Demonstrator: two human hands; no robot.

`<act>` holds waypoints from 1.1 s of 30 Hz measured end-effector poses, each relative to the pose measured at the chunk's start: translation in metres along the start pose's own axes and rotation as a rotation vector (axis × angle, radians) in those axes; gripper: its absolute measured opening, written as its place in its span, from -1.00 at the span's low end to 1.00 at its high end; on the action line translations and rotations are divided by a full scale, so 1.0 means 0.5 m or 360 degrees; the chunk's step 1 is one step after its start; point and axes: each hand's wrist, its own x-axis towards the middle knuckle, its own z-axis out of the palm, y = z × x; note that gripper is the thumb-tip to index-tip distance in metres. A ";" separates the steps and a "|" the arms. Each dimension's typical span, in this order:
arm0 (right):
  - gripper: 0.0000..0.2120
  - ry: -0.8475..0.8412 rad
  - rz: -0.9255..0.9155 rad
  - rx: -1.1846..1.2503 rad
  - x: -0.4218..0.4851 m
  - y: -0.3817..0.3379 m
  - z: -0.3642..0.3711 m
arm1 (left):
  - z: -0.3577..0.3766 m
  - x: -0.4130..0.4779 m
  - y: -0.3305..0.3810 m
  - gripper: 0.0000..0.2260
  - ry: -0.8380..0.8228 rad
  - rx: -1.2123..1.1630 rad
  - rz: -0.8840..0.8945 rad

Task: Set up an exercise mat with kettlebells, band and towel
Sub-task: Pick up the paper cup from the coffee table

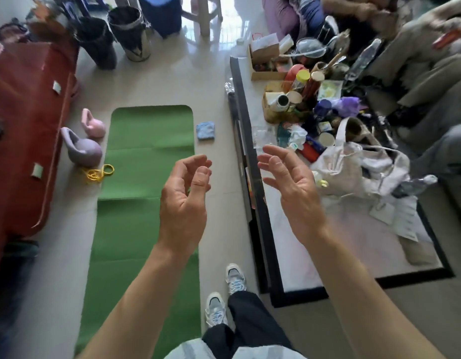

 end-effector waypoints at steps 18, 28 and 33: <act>-0.76 0.0358 0.0120 -0.0057 -0.086 0.302 -0.484 | 0.443 -0.179 -0.360 -0.79 -0.0214 0.0261 -0.0281; -0.73 0.0299 0.0251 -0.0289 0.052 0.657 -0.605 | 0.575 -0.119 -0.701 -0.74 -0.0186 0.0587 -0.0325; -0.57 0.0177 0.0328 -0.0559 0.144 0.800 -0.621 | 0.623 -0.042 -0.826 -0.71 -0.0203 0.0724 -0.0315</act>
